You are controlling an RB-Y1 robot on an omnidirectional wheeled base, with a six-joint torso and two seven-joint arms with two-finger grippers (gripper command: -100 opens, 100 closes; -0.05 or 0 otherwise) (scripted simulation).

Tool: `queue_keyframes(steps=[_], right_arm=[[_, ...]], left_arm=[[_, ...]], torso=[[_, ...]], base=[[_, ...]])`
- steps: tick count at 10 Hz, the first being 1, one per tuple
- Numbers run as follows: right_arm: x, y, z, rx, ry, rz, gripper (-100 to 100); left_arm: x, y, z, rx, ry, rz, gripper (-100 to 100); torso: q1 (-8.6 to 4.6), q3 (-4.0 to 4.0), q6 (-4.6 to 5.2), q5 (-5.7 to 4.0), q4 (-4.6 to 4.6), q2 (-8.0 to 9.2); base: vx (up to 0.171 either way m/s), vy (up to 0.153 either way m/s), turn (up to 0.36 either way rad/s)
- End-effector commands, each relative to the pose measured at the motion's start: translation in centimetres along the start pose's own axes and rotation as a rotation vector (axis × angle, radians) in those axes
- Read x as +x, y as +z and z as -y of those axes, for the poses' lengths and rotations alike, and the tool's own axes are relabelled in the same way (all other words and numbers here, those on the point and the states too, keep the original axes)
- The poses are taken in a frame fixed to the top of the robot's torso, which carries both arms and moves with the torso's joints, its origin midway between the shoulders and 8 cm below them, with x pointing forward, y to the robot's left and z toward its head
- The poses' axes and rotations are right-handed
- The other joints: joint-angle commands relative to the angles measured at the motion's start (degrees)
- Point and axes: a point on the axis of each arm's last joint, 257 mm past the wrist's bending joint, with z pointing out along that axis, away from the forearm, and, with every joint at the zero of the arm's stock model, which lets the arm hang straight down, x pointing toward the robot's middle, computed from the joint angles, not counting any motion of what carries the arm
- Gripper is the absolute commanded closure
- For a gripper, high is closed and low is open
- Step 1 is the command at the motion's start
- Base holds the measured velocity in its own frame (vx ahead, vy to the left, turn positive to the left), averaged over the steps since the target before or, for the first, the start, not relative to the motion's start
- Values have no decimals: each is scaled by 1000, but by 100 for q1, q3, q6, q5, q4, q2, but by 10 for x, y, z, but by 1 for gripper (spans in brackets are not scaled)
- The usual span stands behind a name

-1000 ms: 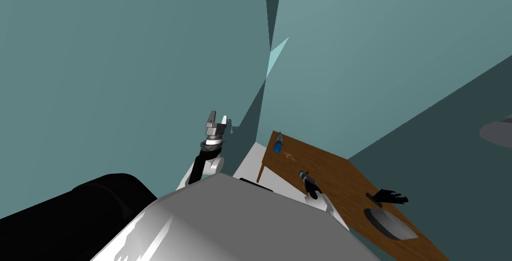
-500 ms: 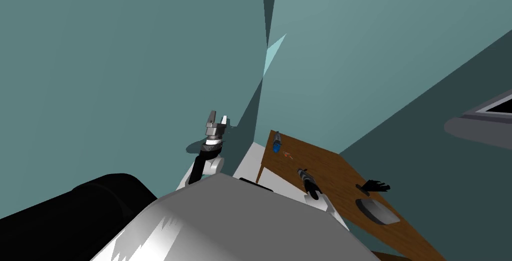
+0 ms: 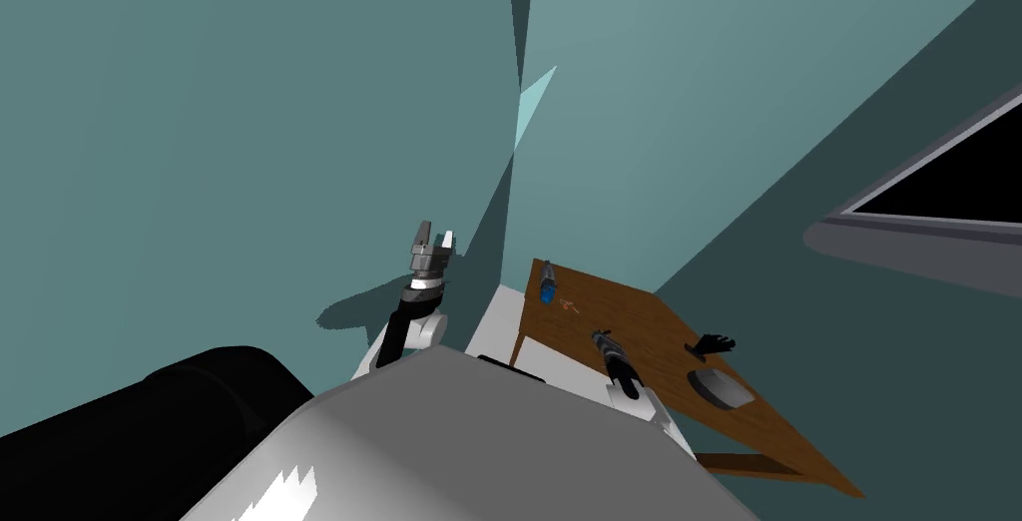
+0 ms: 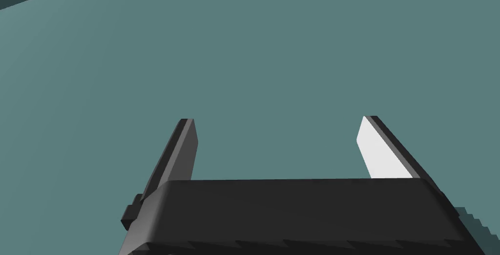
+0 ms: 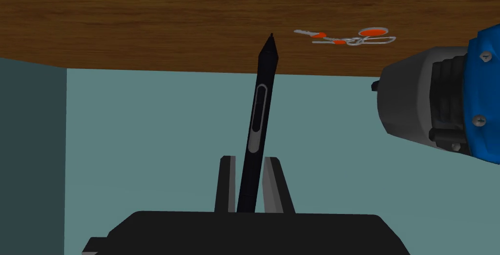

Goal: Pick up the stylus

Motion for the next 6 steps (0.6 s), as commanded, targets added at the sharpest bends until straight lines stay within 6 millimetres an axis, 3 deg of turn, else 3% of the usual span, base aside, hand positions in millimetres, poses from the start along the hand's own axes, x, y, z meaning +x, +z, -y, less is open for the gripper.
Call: queue_keyframes(steps=[1, 4, 6], right_arm=[[0, 0, 0, 0, -37, 0, 100], [-29, 1, -15, -45, -41, 103, 100], [-29, 1, -15, -42, -95, 104, 100]], left_arm=[[0, 0, 0, 0, 0, 0, 0], [0, 0, 0, 0, 0, 0, 0], [0, 0, 0, 0, 0, 0, 0]], torso=[[0, 0, 0, 0, 0, 0], [40, -18, 14, 16, -9, -29], [21, -5, -1, 10, -3, -8]], base=[[-1, -13, 15], [61, 90, -346], [-2, 16, 9]])
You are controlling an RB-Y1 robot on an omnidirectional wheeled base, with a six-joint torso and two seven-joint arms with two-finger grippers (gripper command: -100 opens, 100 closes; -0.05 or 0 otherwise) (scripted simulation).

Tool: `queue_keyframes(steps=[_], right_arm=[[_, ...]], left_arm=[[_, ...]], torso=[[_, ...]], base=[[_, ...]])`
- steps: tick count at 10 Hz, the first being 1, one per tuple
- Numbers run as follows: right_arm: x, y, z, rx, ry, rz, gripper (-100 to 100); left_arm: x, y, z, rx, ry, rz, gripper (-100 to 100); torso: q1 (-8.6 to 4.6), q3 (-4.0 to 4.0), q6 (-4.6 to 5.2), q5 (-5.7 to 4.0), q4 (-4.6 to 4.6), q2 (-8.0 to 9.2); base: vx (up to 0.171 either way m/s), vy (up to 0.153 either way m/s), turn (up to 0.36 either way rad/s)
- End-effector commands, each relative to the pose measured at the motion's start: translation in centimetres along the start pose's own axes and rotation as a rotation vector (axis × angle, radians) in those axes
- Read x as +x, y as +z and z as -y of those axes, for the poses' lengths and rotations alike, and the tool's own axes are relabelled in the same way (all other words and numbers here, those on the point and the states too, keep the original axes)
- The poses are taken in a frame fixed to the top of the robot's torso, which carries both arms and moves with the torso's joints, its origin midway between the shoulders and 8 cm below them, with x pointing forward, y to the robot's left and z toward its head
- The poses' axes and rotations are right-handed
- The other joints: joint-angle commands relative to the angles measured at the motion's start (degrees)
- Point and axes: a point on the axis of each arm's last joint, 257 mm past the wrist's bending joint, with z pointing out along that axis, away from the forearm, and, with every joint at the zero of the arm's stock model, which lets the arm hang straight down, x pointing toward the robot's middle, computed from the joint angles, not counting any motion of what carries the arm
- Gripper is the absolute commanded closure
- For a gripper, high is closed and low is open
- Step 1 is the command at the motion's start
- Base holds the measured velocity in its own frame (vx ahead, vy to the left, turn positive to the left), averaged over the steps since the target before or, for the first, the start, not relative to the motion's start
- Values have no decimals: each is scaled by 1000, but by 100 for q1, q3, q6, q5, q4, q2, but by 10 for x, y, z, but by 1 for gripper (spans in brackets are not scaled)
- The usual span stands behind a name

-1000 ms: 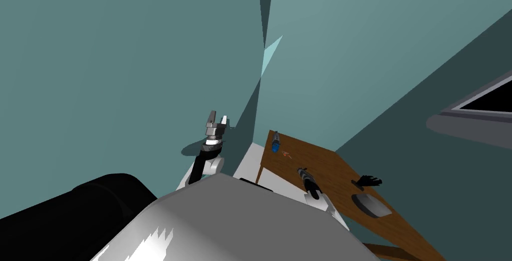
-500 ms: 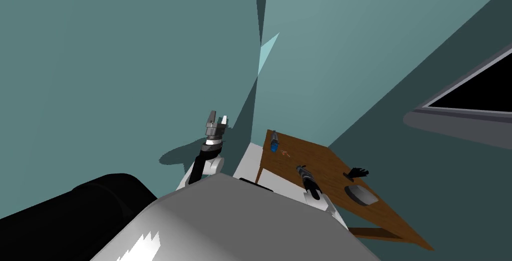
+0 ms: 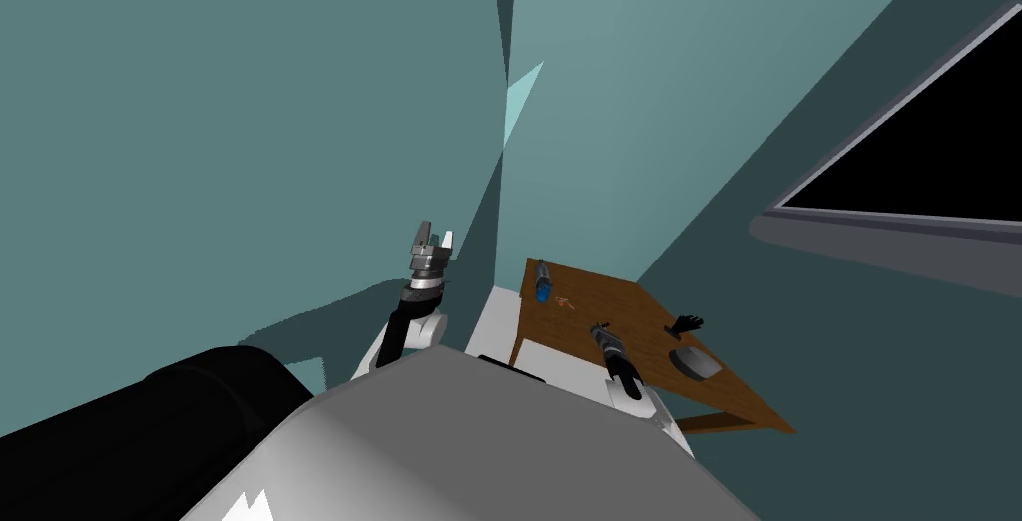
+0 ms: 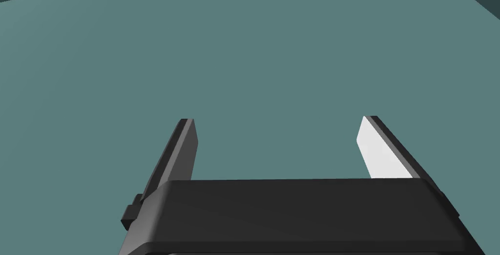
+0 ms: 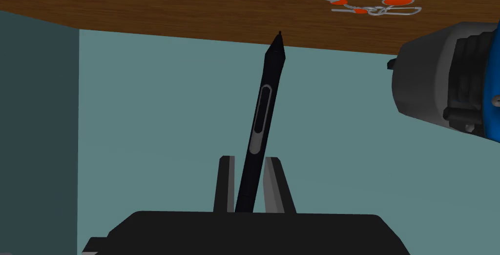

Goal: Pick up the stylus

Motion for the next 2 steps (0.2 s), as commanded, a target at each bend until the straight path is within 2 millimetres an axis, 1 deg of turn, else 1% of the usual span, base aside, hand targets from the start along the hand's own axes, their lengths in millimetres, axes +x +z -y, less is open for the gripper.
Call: queue_keyframes(steps=[1, 2], right_arm=[[0, 0, 0, 0, 0, 0, 100], [-1, 0, -1, -1, -5, 1, 0]], left_arm=[[0, 0, 0, 0, 0, 0, 0], [0, 0, 0, 0, 0, 0, 0]], torso=[[0, 0, 0, 0, 0, 0], [-4, -1, 3, 0, -2, 0]], base=[[-2, -4, 12], [0, 0, 0]])
